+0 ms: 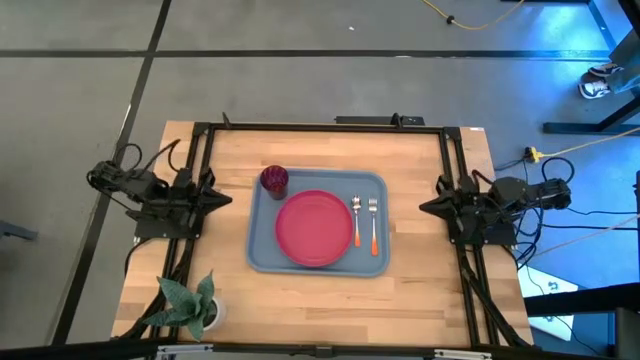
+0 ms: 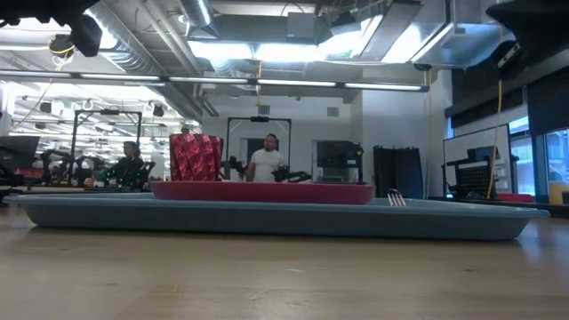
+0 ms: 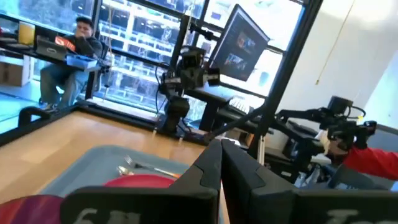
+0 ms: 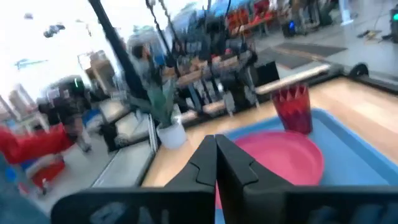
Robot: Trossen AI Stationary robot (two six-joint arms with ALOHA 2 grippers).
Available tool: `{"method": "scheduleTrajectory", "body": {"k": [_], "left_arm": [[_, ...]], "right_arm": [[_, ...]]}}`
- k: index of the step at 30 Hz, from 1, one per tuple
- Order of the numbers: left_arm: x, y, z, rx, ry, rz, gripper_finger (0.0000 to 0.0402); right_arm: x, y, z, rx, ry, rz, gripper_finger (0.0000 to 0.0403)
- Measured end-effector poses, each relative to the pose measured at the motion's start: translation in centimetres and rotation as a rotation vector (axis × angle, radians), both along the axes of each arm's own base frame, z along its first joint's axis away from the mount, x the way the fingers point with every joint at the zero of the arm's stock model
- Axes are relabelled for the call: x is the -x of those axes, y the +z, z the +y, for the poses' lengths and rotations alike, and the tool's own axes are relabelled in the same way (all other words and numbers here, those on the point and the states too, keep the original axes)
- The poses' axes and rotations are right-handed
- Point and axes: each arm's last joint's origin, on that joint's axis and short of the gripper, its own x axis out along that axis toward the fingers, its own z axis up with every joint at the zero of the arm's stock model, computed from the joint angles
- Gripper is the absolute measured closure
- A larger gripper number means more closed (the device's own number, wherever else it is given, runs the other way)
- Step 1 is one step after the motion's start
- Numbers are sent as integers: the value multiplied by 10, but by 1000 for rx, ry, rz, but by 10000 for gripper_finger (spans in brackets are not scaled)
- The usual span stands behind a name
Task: Pick and place plate/cup/fork/spoon on tray
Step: Return to Home Position
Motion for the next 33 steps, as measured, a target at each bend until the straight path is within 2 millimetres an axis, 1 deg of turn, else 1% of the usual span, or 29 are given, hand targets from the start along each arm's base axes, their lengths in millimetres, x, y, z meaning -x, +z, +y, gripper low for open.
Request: {"method": "scheduleTrajectory", "body": {"k": [1, 3, 6, 9, 17, 25, 33], "left_arm": [[-1, -2, -1, 2, 1, -5, 401], [-4, -7, -2, 1, 1, -2, 401], [-7, -11, -3, 15, 1, -35, 401], [-10, -15, -4, 10, 3, -71, 401], [-18, -36, -8, -9, 20, -83, 401], [-26, -62, -12, -36, -7, -108, 401], [-26, -64, -13, -139, -2, -93, 402]], "right_arm": [[-2, -3, 1, 11, 15, 11, 401], [-4, -5, 2, 18, 34, -24, 401], [-9, -16, 5, 29, 61, -24, 401], [-13, -22, 7, 18, 94, -83, 401], [-25, -58, 13, 20, 166, -115, 402], [-25, -59, 14, 79, 212, -114, 401], [-25, -60, 14, 157, 204, -117, 398]]}}
